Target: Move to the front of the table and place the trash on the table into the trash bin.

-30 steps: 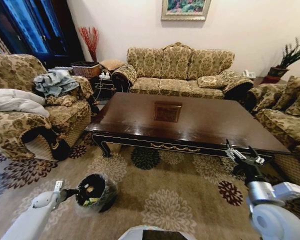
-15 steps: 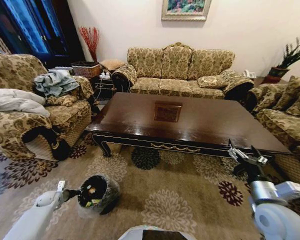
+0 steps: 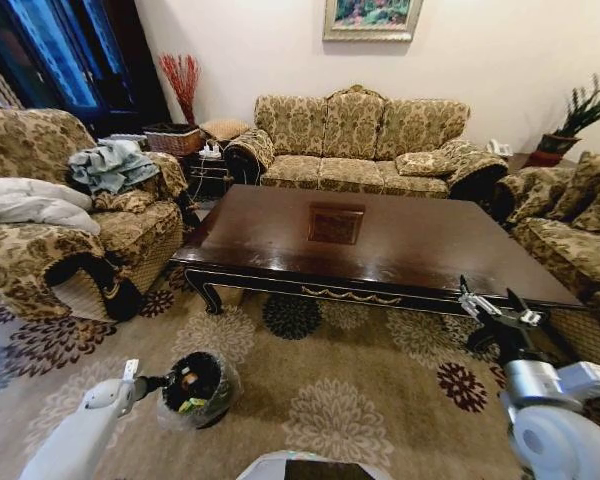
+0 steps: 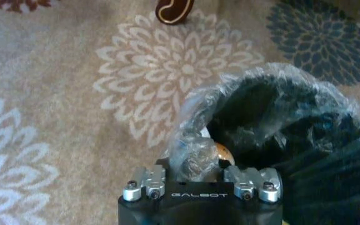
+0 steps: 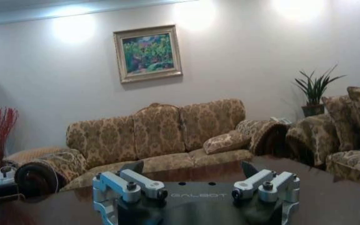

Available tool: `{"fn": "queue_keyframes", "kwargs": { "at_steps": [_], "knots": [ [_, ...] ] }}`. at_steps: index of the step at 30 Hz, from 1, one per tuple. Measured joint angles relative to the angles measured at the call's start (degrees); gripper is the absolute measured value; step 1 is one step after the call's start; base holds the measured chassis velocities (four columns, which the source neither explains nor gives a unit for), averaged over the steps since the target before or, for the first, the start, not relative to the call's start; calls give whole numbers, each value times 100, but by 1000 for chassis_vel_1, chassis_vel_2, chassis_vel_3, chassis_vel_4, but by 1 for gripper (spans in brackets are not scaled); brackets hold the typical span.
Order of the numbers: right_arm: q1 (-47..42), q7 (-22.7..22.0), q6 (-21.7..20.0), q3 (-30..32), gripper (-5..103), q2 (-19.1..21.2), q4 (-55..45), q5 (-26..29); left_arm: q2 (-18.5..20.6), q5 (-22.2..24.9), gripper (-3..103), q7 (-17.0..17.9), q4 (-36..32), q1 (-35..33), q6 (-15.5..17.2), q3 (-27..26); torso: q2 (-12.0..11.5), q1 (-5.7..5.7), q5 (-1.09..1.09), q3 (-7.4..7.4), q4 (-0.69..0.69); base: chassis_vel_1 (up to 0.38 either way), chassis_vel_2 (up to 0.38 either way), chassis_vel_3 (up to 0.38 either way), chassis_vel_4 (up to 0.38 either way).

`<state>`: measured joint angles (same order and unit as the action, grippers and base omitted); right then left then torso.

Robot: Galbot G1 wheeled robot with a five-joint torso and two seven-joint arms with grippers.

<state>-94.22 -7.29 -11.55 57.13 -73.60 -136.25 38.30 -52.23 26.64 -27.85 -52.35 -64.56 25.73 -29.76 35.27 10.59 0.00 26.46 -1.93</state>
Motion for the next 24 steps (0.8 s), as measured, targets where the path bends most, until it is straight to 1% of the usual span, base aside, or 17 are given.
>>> {"fn": "queue_keyframes", "kwargs": {
  "at_steps": [1,3,4,5,7,8,10,11,13,14,15,17,19,20,21,24],
  "knots": [
    [-1,-9,-12,7,100,-1,-22,6,9,4,52,-12,16,-26,-11,-11,0,0,0,0,0,0,0,0,0],
    [-3,-16,-20,16,100,-1,-38,15,15,4,52,-26,23,-52,-32,-31,0,0,-1,0,-1,0,0,0,0],
    [-7,-20,-27,21,100,-1,-48,22,18,6,62,-57,21,-80,-45,-64,0,0,0,0,-1,0,0,0,0],
    [-13,-20,-28,22,100,0,-50,25,23,22,62,-89,-1,-116,-52,-97,0,0,0,0,-1,0,0,0,0],
    [-44,-14,-26,10,100,19,-50,30,41,139,74,-129,-90,-200,-69,-155,0,0,0,0,-1,0,0,0,0],
    [-44,-14,-26,10,100,19,-50,30,41,139,74,-129,-90,-200,-69,-155,0,0,0,0,-1,0,0,0,0],
    [-58,-3,-20,-22,100,52,-50,34,92,354,84,-225,-243,-311,-49,-232,0,0,1,0,0,0,0,0,0],
    [-58,-3,-20,-22,100,52,-50,34,92,354,84,-225,-243,-311,-49,-232,0,0,1,0,0,0,0,0,0],
    [-44,-2,-15,-36,100,72,-42,47,155,483,94,-353,-389,-451,8,-316,0,0,1,0,-1,0,0,0,0],
    [-40,-2,-12,-52,100,80,-36,51,175,509,98,-380,-470,-519,27,-373,0,0,1,0,-1,0,0,0,0],
    [-40,-2,-12,-52,100,80,-36,51,175,509,98,-380,-470,-519,27,-373,0,0,1,0,-1,0,0,0,0],
    [-44,-2,-2,-88,100,98,-27,62,210,567,100,-393,-690,-681,108,-539,0,0,-1,0,-2,0,0,0,0],
    [-43,-2,5,-107,100,115,-20,81,237,606,100,-385,-904,-818,162,-691,0,0,-1,0,-1,0,0,0,0],
    [-11,-2,6,-118,100,152,-8,134,264,627,100,-364,-1230,-1038,191,-979,0,0,-1,0,0,0,0,0,0],
    [-11,-2,6,-118,100,152,-8,134,264,627,100,-364,-1230,-1038,191,-979,0,0,-1,0,0,0,0,0,0],
    [125,-75,-56,-173,100,323,0,241,187,741,100,-277,-2027,-1418,178,-1733,0,0,3,0,-2,0,0,0,0]
  ]
}}
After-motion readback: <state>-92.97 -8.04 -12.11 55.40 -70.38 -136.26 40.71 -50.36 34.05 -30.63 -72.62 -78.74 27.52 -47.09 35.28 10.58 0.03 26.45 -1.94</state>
